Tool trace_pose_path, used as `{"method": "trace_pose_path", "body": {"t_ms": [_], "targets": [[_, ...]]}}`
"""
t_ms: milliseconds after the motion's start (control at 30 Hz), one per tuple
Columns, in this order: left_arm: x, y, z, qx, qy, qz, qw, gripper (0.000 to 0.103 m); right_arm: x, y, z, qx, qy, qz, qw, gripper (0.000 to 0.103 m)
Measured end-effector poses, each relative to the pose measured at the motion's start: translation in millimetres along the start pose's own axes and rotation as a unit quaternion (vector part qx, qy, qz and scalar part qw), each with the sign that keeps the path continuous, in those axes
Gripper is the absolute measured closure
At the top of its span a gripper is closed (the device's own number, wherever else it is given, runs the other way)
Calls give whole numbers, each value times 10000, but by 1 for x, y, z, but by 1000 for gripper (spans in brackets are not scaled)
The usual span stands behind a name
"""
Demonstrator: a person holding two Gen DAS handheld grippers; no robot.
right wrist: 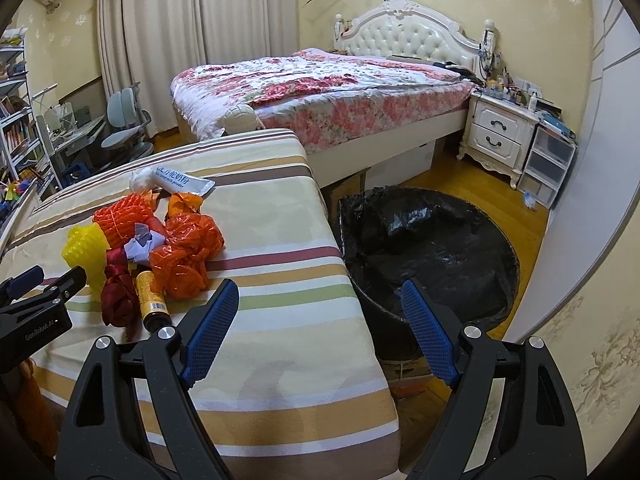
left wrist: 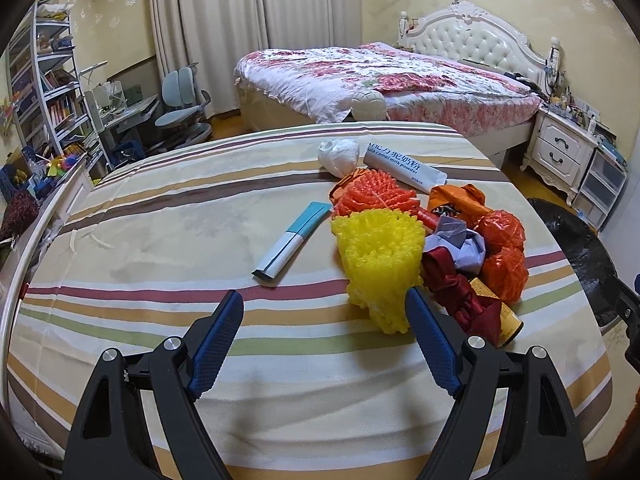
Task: Collect trash
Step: 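Reach the left tool to the yellow foam net and close on it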
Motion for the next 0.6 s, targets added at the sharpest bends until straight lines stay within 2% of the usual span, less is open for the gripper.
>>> {"method": "trace_pose_path", "body": {"t_ms": [500, 567, 600], "targets": [[11, 15, -14, 110, -211, 21, 9997, 22, -13, 7, -16, -128, 92, 97, 9998, 21], [12, 18, -14, 158, -369, 20, 9992, 28, -15, 8, -18, -134, 107, 103, 9998, 21], [13, 20, -15, 152, -455, 19, 9988, 37, -16, 8, -19, -134, 114, 107, 9998, 21]]}}
Point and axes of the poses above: each gripper's, at about its wrist camera, not at the fingertips, and z roughly against the way its jaws point, x to its right, y to its top, the point moved 7 cm from there along -z, roughly the way its jaws point, and after that the axes turned 4 degrees about z, right-handed, at the moved point
